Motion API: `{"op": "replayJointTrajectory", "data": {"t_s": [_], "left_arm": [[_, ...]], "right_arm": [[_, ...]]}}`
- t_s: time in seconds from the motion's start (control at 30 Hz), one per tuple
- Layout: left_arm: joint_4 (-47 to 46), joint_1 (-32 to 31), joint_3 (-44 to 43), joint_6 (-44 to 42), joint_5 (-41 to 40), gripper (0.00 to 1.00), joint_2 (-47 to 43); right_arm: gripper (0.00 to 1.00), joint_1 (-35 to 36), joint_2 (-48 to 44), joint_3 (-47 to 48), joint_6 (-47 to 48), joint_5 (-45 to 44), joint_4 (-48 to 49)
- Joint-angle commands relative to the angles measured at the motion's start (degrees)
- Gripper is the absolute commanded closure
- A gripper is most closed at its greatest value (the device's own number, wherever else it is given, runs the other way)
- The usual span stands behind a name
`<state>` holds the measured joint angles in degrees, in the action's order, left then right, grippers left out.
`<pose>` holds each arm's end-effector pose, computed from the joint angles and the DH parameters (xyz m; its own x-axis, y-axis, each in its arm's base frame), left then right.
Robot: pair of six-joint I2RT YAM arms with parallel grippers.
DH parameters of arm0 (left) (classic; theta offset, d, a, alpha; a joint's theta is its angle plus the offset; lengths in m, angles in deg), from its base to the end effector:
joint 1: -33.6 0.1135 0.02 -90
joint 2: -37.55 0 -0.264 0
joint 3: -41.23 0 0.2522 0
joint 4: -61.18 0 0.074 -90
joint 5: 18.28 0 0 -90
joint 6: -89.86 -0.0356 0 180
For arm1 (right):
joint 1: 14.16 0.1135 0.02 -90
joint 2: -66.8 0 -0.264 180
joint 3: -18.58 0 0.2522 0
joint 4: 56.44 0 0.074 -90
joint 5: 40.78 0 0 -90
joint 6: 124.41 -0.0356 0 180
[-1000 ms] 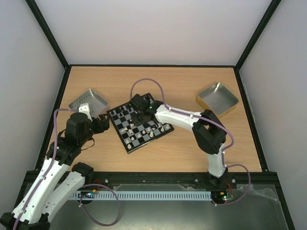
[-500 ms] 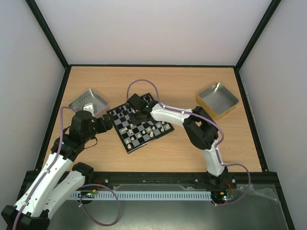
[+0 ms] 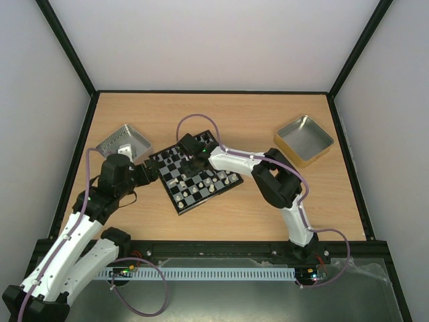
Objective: Set up the chess pieces on the board
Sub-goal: Pick up the chess piece from the chessboard, then place the chess piece on the chessboard.
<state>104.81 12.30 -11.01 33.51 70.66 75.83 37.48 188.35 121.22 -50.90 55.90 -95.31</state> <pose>0.1425 -0.0549 0.2836 -0.5769 -0.3697 -0.7284 0.0343 0.8799 -0.4738 0.2791 0.3594 0.1642 -0.7354 -0.4749 -0.4833 -0.6346 0.7327 0.2457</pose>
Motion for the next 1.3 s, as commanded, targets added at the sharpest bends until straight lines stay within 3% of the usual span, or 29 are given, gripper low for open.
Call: {"op": "replayJointTrajectory", "data": {"t_s": [0.0,0.23,0.47,0.83,0.97,1.27], "left_arm": [[-0.97,0.28,0.80,0.00,0.36,0.18,-0.40],[-1.44,0.21,0.92,0.06,0.87,0.18,-0.32],[-4.85,0.27,2.77,2.04,4.97,0.18,0.73],[-14.00,0.21,5.93,9.63,11.27,0.18,3.82],[-18.37,0.29,6.00,10.77,16.44,0.18,5.90],[-20.47,0.38,1.39,6.44,30.71,0.18,10.21]], "right_arm": [[0.75,-0.47,1.17,1.04,0.68,-2.61,-0.07],[0.75,-0.64,1.34,-0.07,0.99,-3.65,-0.12],[0.87,-0.64,-0.11,-2.69,1.09,-5.47,2.33],[0.90,-0.75,-13.18,-16.81,1.63,-6.67,19.66],[0.90,-0.69,-21.49,-24.59,2.51,-3.12,27.89],[0.92,-0.67,-35.52,-39.35,4.52,14.01,43.44]]}}
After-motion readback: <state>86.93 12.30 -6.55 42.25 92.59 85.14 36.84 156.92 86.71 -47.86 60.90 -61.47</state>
